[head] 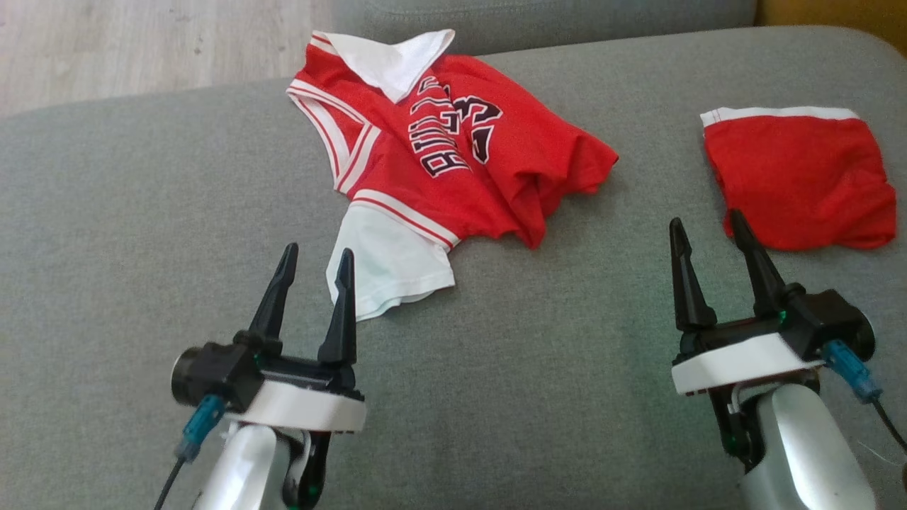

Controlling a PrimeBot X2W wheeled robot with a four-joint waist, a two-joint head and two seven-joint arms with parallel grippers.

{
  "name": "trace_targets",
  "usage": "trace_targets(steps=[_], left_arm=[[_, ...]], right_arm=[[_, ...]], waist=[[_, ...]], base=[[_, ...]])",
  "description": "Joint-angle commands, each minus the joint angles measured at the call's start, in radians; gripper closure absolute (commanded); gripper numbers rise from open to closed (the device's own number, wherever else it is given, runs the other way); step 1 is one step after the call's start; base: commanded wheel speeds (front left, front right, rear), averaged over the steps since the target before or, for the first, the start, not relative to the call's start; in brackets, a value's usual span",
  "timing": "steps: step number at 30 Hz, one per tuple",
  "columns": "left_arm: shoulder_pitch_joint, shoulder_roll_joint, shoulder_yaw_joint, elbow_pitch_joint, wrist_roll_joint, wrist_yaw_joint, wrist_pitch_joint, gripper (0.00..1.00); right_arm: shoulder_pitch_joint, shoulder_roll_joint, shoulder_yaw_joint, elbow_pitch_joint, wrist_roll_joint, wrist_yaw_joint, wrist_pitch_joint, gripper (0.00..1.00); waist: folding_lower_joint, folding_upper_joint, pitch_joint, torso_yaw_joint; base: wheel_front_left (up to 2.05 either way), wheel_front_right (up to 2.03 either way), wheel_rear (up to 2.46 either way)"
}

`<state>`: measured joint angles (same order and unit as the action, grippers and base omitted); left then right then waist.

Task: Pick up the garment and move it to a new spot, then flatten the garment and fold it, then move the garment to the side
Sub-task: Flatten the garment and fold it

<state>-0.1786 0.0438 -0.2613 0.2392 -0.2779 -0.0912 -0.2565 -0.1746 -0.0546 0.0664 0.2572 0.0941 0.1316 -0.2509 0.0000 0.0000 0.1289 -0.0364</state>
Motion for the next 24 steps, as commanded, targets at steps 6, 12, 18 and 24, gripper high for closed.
trace_targets(steps=[6, 12, 18, 24], left_arm=[[-0.112, 0.007, 0.018, 0.107, 0.054, 0.033, -0.005, 0.00], [-0.218, 0.008, -0.004, 0.299, 0.055, 0.029, 0.051, 0.00], [-0.305, 0.026, 0.017, 0.415, 0.055, 0.057, 0.061, 0.00], [-0.395, 0.057, 0.026, 0.543, 0.062, 0.077, 0.092, 0.00]], right_arm=[[-0.041, 0.004, 0.025, -0.045, -0.009, -0.001, -0.011, 0.00], [-0.044, 0.004, 0.037, -0.047, 0.001, -0.001, -0.011, 0.00], [-0.056, 0.004, 0.046, -0.051, 0.007, -0.001, -0.011, 0.00], [-0.067, 0.004, 0.050, -0.060, 0.016, -0.001, -0.011, 0.00]], waist=[[0.0000, 0.0000, 0.041, -0.027], [0.0000, 0.0000, 0.073, -0.060], [0.0000, 0.0000, 0.102, -0.088], [0.0000, 0.0000, 0.139, -0.111]], base=[[0.00, 0.00, 0.00], [0.00, 0.00, 0.00], [0.00, 0.00, 0.00], [0.00, 0.00, 0.00]])
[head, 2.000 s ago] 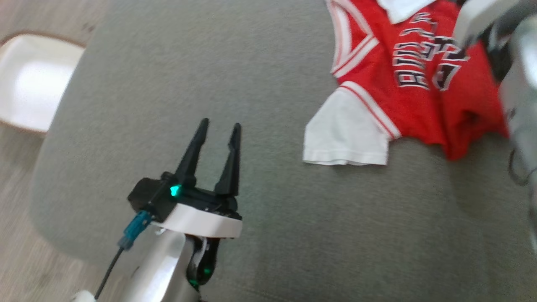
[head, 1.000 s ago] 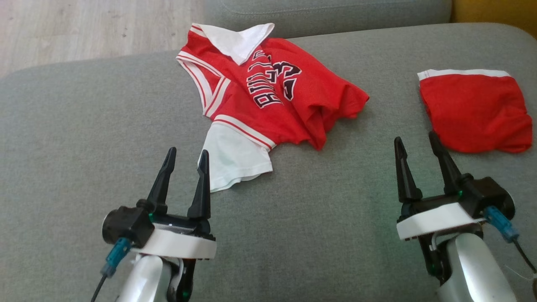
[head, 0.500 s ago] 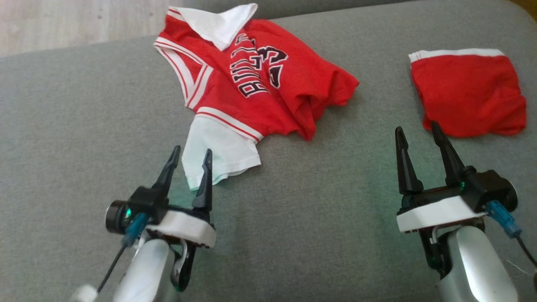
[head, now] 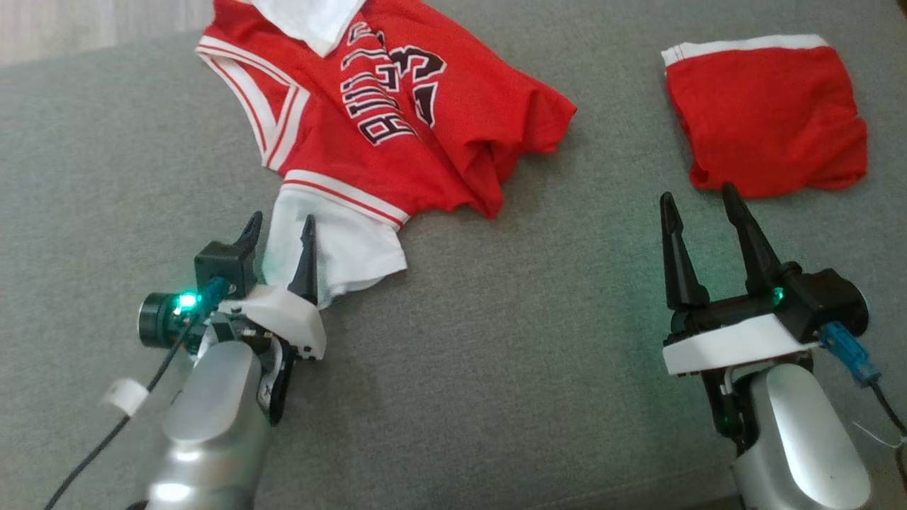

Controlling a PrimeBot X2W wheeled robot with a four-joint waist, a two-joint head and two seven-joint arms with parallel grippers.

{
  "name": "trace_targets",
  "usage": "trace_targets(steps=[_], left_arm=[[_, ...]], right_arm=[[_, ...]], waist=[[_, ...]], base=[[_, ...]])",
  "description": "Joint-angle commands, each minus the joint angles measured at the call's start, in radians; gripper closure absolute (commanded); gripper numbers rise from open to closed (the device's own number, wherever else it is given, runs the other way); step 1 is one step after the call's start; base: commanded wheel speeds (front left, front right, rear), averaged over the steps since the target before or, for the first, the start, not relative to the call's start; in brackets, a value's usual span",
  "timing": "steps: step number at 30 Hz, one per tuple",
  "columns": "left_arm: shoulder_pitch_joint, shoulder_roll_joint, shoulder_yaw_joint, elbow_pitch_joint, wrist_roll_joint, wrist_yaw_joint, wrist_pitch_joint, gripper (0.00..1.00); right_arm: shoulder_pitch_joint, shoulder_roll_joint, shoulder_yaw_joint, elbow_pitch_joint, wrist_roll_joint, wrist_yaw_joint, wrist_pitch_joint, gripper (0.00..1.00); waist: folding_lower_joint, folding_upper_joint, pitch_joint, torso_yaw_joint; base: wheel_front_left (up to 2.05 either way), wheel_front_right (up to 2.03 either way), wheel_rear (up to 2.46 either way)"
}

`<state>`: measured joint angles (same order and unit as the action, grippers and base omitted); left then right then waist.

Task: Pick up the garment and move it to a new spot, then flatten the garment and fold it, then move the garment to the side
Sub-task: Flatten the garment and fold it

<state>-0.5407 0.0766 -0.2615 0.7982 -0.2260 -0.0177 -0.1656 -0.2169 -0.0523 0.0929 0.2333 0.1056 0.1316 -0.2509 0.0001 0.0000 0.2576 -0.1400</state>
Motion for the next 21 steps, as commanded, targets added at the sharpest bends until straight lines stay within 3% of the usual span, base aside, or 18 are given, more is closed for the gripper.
trace_targets(steps=[1, 5, 6, 7, 8, 15, 21], left_arm=[[-0.043, 0.027, 0.021, 0.006, 0.011, -0.003, 0.016, 0.00], [-0.073, 0.024, 0.008, 0.062, -0.005, -0.043, 0.035, 0.00], [-0.077, 0.023, 0.003, 0.076, -0.007, -0.051, 0.042, 0.15], [-0.082, 0.023, -0.002, 0.086, -0.008, -0.056, 0.043, 0.85], [-0.086, 0.023, -0.003, 0.094, -0.011, -0.059, 0.038, 1.00], [-0.107, 0.050, 0.051, 0.097, -0.040, -0.011, -0.066, 1.00], [-0.087, 0.105, 0.138, 0.037, -0.077, 0.032, -0.095, 1.00]], right_arm=[[-0.026, 0.002, 0.023, -0.037, 0.006, -0.001, -0.011, 0.00], [-0.036, 0.002, 0.022, -0.042, 0.011, -0.001, -0.011, 0.00], [-0.038, 0.002, 0.020, -0.042, 0.011, -0.001, -0.011, 0.00], [-0.039, 0.002, 0.017, -0.041, 0.011, -0.001, -0.011, 0.00], [-0.041, 0.002, 0.015, -0.040, 0.011, -0.001, -0.011, 0.00], [-0.041, 0.002, 0.006, -0.024, -0.009, -0.001, -0.011, 0.00], [-0.039, 0.002, 0.006, -0.001, -0.018, -0.001, -0.011, 0.00]], waist=[[-0.0001, 0.0000, 0.016, -0.010], [-0.0001, 0.0000, 0.031, -0.018], [-0.0001, 0.0000, 0.032, -0.018], [-0.0001, 0.0000, 0.033, -0.017], [-0.0001, 0.0000, 0.032, -0.016], [-0.0001, 0.0000, 0.005, 0.020], [-0.0001, 0.0000, -0.028, 0.056]], base=[[0.00, 0.00, 0.00], [0.00, 0.00, 0.00], [0.00, 0.00, 0.00], [0.00, 0.00, 0.00], [0.00, 0.00, 0.00], [0.00, 0.00, 0.00], [0.00, 0.00, 0.00]])
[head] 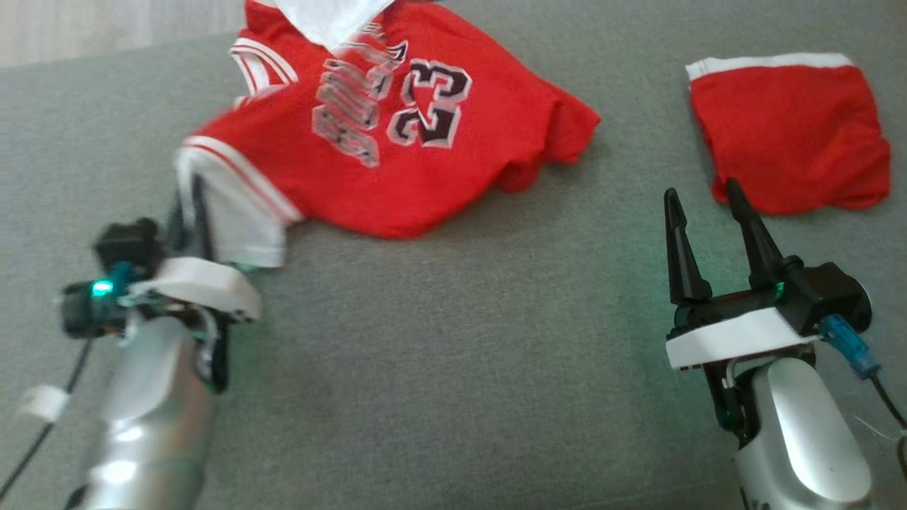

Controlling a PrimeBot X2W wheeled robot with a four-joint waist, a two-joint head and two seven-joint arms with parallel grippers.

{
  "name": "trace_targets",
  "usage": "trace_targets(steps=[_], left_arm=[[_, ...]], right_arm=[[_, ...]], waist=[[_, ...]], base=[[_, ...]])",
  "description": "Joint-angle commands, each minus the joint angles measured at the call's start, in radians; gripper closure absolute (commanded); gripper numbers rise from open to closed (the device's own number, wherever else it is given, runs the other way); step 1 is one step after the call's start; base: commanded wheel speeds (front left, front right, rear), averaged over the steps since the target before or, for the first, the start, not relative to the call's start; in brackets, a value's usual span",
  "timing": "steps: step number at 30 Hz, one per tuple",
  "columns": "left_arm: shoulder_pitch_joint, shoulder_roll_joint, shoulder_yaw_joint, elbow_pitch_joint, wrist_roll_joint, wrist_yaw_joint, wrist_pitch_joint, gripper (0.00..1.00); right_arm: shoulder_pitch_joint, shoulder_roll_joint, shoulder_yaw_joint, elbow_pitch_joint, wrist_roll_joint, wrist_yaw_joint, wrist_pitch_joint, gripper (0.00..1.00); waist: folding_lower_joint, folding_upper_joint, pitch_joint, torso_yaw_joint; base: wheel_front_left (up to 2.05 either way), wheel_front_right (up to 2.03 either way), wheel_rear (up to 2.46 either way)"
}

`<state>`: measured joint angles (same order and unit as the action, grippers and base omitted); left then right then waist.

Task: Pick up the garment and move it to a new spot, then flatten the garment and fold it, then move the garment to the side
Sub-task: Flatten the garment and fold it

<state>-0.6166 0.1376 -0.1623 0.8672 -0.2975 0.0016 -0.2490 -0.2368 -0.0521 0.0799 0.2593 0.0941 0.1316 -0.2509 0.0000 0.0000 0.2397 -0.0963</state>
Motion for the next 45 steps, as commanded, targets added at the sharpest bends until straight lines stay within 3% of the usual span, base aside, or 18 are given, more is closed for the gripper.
trace_targets(steps=[1, 9, 13, 14, 15, 16, 17, 21, 26, 31, 39, 45], left_arm=[[-0.005, 0.053, 0.057, -0.052, -0.010, 0.022, -0.012, 1.00], [0.086, 0.118, 0.200, -0.207, -0.019, 0.087, -0.013, 1.00], [0.133, 0.113, 0.214, -0.224, -0.006, 0.078, -0.013, 1.00], [0.141, 0.108, 0.207, -0.222, 0.000, 0.069, -0.013, 0.83], [0.141, 0.108, 0.207, -0.222, 0.000, 0.069, -0.013, 0.83], [0.147, 0.103, 0.202, -0.224, 0.006, 0.062, -0.013, 0.05], [0.152, 0.096, 0.200, -0.227, 0.009, 0.059, -0.013, 0.00], [0.179, 0.059, 0.186, -0.280, 0.028, 0.034, -0.013, 0.00], [0.243, 0.004, 0.159, -0.463, 0.078, -0.025, -0.013, 0.00], [0.332, -0.047, 0.130, -0.588, 0.114, -0.049, -0.013, 0.00], [0.422, -0.083, 0.054, -0.679, 0.117, -0.056, -0.013, 0.00], [0.408, -0.087, 0.003, -0.690, 0.087, -0.055, -0.013, 0.00]], right_arm=[[-0.018, 0.002, 0.020, -0.023, -0.007, -0.001, -0.011, 0.00], [-0.017, 0.002, 0.028, 0.002, -0.017, -0.001, -0.011, 0.00], [-0.013, 0.002, 0.029, 0.011, -0.023, -0.001, -0.011, 0.00], [-0.011, 0.002, 0.030, 0.014, -0.026, -0.001, -0.011, 0.00], [-0.011, 0.002, 0.030, 0.014, -0.026, -0.001, -0.011, 0.00], [-0.011, 0.002, 0.030, 0.017, -0.027, -0.001, -0.011, 0.00], [-0.011, 0.002, 0.030, 0.019, -0.028, -0.001, -0.011, 0.00], [-0.013, 0.002, 0.031, 0.023, -0.028, -0.001, -0.011, 0.00], [-0.006, 0.002, 0.030, 0.015, -0.023, -0.001, -0.011, 0.00], [0.017, 0.002, 0.028, 0.011, -0.011, -0.001, -0.011, 0.00], [0.035, 0.002, 0.016, 0.015, -0.010, -0.001, -0.011, 0.00], [-0.061, 0.002, -0.031, 0.043, -0.074, -0.001, 0.039, 0.00]], waist=[[0.0000, 0.0000, -0.015, 0.017], [0.0000, 0.0000, -0.028, 0.044], [0.0000, 0.0000, -0.035, 0.053], [0.0000, 0.0000, -0.037, 0.056], [0.0000, 0.0000, -0.037, 0.056], [0.0000, 0.0000, -0.038, 0.058], [0.0000, 0.0000, -0.040, 0.060], [0.0000, 0.0000, -0.052, 0.071], [0.0000, 0.0000, -0.070, 0.094], [0.0000, 0.0000, -0.093, 0.127], [0.0000, 0.0000, -0.099, 0.194], [0.0000, 0.0000, -0.061, 0.273]], base=[[0.00, 0.00, 0.00], [0.00, 0.00, 0.00], [0.00, 0.00, 0.00], [0.00, 0.00, 0.00], [0.00, 0.00, 0.00], [0.00, 0.00, 0.00], [0.00, 0.00, 0.00], [0.00, 0.00, 0.00], [0.00, 0.00, 0.00], [0.00, 0.00, 0.00], [0.00, 0.00, 0.00], [0.00, 0.00, 0.00]])
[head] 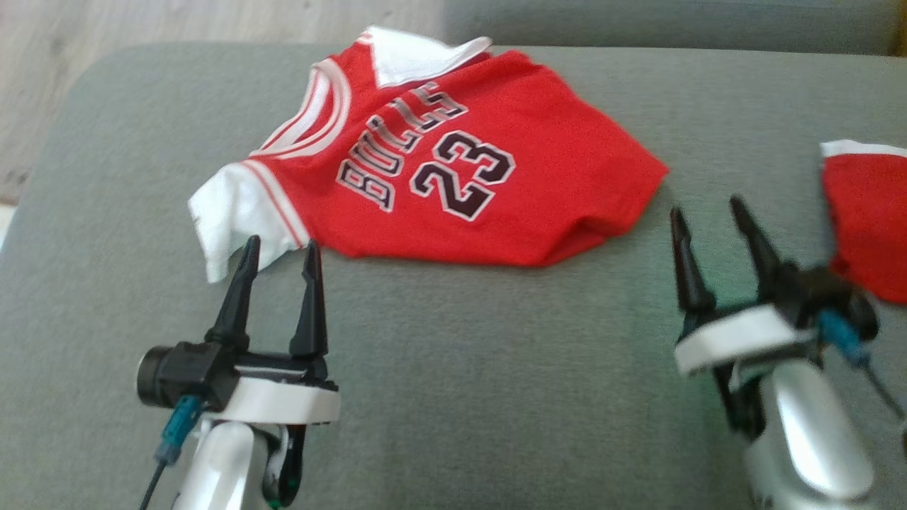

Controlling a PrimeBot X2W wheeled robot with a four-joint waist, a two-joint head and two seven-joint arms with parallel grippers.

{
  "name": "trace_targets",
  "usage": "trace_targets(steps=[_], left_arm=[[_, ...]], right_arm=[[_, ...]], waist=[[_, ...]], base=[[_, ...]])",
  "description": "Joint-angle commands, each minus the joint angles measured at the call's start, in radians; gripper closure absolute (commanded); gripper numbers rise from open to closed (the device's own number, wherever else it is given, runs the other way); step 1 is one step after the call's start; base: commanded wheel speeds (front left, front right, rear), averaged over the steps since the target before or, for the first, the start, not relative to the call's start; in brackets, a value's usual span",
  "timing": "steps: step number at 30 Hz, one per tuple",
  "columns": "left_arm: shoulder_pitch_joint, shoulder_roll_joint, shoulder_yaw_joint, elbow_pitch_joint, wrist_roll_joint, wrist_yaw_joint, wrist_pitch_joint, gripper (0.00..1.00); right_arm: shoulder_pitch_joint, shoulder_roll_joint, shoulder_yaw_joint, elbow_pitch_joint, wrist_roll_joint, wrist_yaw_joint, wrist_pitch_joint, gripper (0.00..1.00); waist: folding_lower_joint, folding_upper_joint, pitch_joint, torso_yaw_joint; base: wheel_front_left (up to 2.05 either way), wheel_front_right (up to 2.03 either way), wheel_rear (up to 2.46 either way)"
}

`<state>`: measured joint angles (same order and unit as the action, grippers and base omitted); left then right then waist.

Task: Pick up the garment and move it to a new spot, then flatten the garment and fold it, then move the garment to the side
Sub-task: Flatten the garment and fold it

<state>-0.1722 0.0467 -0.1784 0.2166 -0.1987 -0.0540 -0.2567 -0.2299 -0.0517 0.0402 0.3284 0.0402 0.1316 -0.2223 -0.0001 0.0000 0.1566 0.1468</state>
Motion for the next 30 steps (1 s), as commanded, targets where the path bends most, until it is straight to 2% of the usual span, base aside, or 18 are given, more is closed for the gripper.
trace_targets(steps=[1, 8, 11, 16, 19, 20, 21, 25, 30], left_arm=[[-0.040, 0.004, 0.012, -0.037, -0.016, 0.003, -0.005, 0.00], [-0.057, 0.004, -0.041, -0.029, -0.049, 0.013, -0.005, 0.00], [-0.066, 0.004, -0.066, -0.029, -0.061, 0.017, -0.005, 0.00], [-0.079, 0.004, -0.095, -0.028, -0.074, 0.023, -0.005, 0.00], [-0.086, 0.004, -0.109, -0.027, -0.083, 0.029, -0.005, 0.00], [-0.088, 0.004, -0.113, -0.028, -0.085, 0.032, -0.005, 0.00], [-0.090, 0.004, -0.117, -0.028, -0.087, 0.035, -0.005, 0.00], [-0.093, 0.004, -0.126, -0.028, -0.094, 0.045, -0.005, 0.00], [-0.097, 0.004, -0.126, -0.024, -0.100, 0.047, -0.005, 0.00]], right_arm=[[-0.090, 0.001, -0.006, -0.017, -0.026, -0.001, 0.028, 0.00], [-0.256, 0.001, -0.127, 0.150, -0.042, -0.001, 0.182, 0.00], [-0.320, 0.001, -0.205, 0.249, -0.098, -0.001, 0.239, 0.00], [-0.395, 0.001, -0.273, 0.371, -0.138, -0.001, 0.278, 0.00], [-0.438, 0.001, -0.279, 0.446, -0.156, -0.001, 0.281, 0.00], [-0.449, 0.001, -0.281, 0.469, -0.165, -0.001, 0.284, 0.63], [-0.459, 0.001, -0.280, 0.487, -0.176, -0.001, 0.280, 1.00], [-0.498, -0.002, -0.285, 0.532, -0.208, -0.001, 0.241, 1.00], [-0.553, -0.032, -0.251, 0.515, -0.288, -0.001, 0.140, 1.00]], waist=[[0.0001, 0.0000, 0.030, 0.042], [0.0001, 0.0000, 0.080, 0.122], [0.0001, 0.0000, 0.099, 0.151], [0.0001, 0.0000, 0.117, 0.180], [0.0001, 0.0000, 0.124, 0.192], [0.0001, 0.0000, 0.126, 0.194], [0.0001, 0.0000, 0.127, 0.195], [0.0001, 0.0000, 0.125, 0.192], [0.0001, 0.0000, 0.114, 0.178]], base=[[0.00, 0.00, 0.00], [0.00, 0.00, 0.00], [0.00, 0.00, 0.00], [0.00, 0.00, 0.00], [0.00, 0.00, 0.00], [0.00, 0.00, 0.00], [0.00, 0.00, 0.00], [0.00, 0.00, 0.00], [0.00, 0.00, 0.00]])
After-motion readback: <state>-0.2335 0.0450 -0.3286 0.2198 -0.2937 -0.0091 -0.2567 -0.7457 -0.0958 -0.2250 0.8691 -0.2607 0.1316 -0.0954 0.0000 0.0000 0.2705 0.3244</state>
